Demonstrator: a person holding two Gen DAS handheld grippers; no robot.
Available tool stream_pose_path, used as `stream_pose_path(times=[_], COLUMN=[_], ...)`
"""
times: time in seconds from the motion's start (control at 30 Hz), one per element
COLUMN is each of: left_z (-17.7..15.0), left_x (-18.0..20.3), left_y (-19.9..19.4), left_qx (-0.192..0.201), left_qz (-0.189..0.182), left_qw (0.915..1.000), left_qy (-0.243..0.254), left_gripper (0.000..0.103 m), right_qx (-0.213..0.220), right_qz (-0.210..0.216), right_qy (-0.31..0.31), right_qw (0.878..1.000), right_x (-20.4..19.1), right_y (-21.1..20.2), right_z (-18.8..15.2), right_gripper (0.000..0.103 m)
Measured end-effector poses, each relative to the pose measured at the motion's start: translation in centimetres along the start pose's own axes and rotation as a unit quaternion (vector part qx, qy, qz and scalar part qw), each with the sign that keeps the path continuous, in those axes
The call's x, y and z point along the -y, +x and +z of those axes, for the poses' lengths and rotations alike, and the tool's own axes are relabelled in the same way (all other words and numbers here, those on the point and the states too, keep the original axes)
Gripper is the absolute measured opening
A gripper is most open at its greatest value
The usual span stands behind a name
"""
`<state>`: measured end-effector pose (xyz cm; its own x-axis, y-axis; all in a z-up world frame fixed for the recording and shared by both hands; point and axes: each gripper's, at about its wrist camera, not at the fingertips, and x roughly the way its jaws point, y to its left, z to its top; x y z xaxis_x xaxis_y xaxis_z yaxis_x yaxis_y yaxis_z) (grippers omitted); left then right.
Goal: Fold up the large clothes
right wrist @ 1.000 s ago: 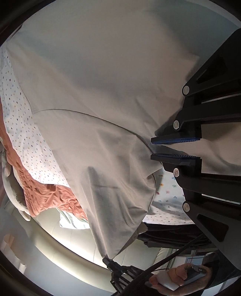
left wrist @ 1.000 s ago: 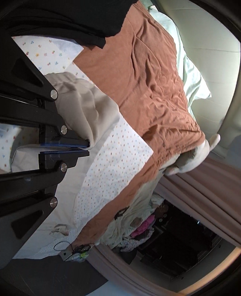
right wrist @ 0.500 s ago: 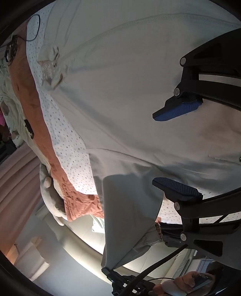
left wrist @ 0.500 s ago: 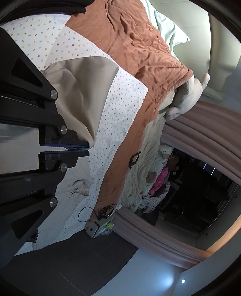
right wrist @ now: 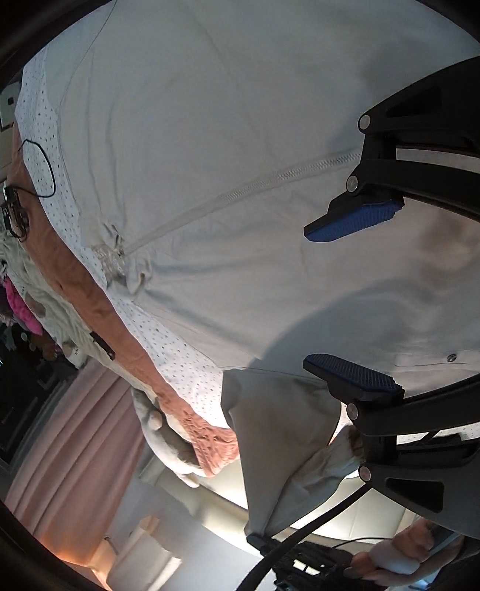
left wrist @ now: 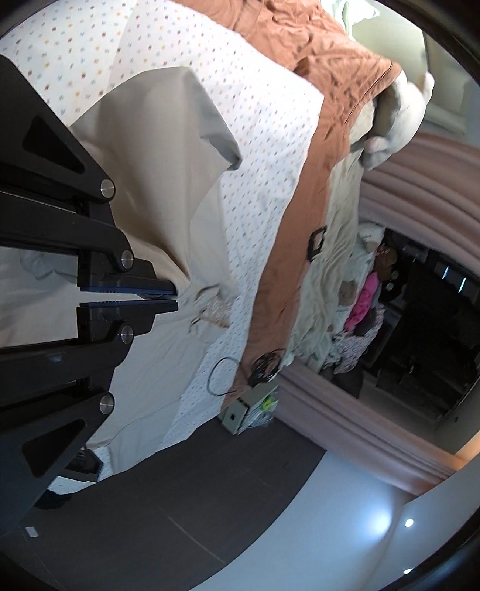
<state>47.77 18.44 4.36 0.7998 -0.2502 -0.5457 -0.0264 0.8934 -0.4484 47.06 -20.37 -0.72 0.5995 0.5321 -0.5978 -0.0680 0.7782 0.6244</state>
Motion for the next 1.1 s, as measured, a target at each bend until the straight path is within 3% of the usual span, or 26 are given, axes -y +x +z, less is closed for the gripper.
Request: stream_pose_path(times=[0.2,0.33,0.47,0.53,0.6,0.8,1.1], left_z=[-2.6,-5.0,-6.8,-7.3,-7.6,-8.3,-10.5], left_x=[2.4,2.8,3.8,3.8,3.7,2.2,-2.6], left_y=[4.9,8.7,10.0,9.6,8.8,4.2,-2.4], left_qx=[-0.056,-0.120,-0.135,-0.127,-0.112,-0.048,0.018], left_qz=[-0.025,-0.058,-0.043,-0.058,-0.074,-0.052,0.052], left_qw=[0.9981,0.9911,0.9899,0.9901,0.9907,0.9956,0.9941], left_qy=[0.008,-0.010,-0.002,-0.011,-0.022,-0.061,-0.094], left_gripper=[0.005,0.005,0.009,0.033,0.103,0.103,0.103], right_qx=[0.005,0.011,0.021,0.030,0.035,0.035,0.018], right_qz=[0.006,-0.002,-0.002,-0.007,-0.012,-0.020,-0.035], right_qy=[0.017,0.029,0.048,0.049,0.048,0.022,-0.075], right_qw=[1.000,1.000,0.999,0.998,0.998,0.999,0.996], right_x=[1.5,3.5,4.5,4.6,4.7,3.6,-0.1], right_y=[-1.3,-2.3,-3.6,-4.3,-4.8,-5.6,-4.3], right_z=[0.4,0.6,0.7,0.7,0.6,-0.1,-1.1], right_gripper=[0.061,0.061,0.062,0.061,0.062,0.061,0.061])
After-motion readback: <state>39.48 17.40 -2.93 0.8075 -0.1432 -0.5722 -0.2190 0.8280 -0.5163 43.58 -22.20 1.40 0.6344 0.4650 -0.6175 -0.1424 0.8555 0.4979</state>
